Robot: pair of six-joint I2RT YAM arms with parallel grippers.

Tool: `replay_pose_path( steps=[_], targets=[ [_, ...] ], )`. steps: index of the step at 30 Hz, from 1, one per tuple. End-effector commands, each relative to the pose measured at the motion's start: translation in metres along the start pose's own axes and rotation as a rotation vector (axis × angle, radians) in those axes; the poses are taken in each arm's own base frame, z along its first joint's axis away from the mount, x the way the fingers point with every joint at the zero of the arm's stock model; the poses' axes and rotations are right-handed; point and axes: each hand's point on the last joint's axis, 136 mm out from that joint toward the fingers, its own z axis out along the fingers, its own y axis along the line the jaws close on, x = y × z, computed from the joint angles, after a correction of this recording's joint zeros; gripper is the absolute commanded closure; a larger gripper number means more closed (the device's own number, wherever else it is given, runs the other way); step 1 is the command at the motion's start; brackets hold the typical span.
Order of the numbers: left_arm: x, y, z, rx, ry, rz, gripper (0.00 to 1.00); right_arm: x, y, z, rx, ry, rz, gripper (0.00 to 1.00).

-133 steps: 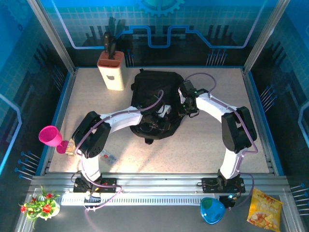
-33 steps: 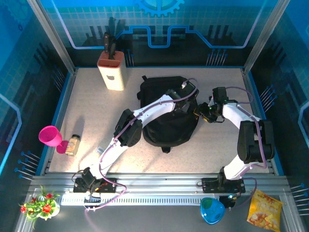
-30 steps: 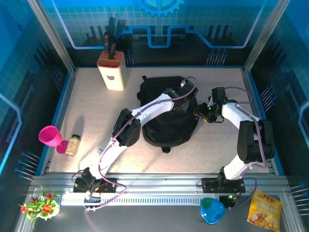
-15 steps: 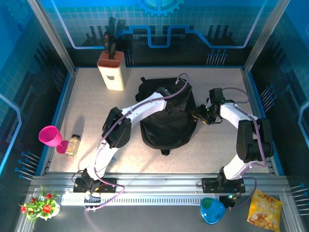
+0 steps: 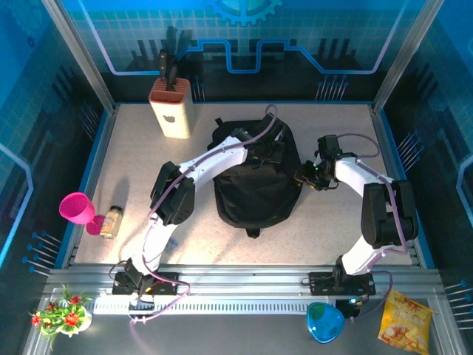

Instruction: Pack books, pencil case, and school supplies into a backpack

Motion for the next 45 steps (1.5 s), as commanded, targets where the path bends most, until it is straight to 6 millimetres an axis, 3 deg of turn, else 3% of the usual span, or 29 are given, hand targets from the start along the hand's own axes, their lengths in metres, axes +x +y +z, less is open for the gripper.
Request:
replay_pose_path(
  steps=[1, 13, 19, 26, 32, 35, 38, 40, 45],
  targets=[
    [-0.009, -0.001, -0.021, -0.003, -0.025, 0.005, 1.00, 0.003, -0.001, 0.002, 0.037, 0.014, -0.022, 0.55],
    [0.010, 0.033, -0.052, -0.133, -0.053, 0.006, 1.00, 0.001, -0.009, 0.004, 0.105, 0.002, -0.056, 0.62],
    [0.019, 0.086, -0.076, -0.346, -0.103, -0.020, 1.00, -0.001, -0.019, 0.006, 0.161, -0.004, -0.052, 0.64],
    [0.048, 0.149, -0.085, -0.478, -0.059, -0.143, 1.00, -0.007, -0.021, 0.008, 0.184, -0.013, -0.054, 0.65],
    [0.068, 0.190, -0.099, -0.554, -0.041, -0.240, 1.00, -0.020, -0.019, 0.006, 0.210, -0.044, -0.072, 0.65],
    [0.078, 0.197, -0.105, -0.549, -0.033, -0.287, 1.00, -0.033, -0.016, 0.005, 0.227, -0.066, -0.093, 0.66],
    [0.082, 0.190, -0.109, -0.497, -0.031, -0.311, 1.00, -0.048, -0.004, 0.003, 0.207, -0.098, -0.127, 0.64],
    [0.084, 0.186, -0.116, -0.472, -0.033, -0.335, 0.84, -0.054, 0.008, -0.005, 0.167, -0.121, -0.153, 0.60],
    [0.094, 0.189, -0.148, -0.438, -0.068, -0.429, 0.41, -0.050, 0.046, -0.053, 0.057, -0.206, -0.241, 0.34]
  ],
)
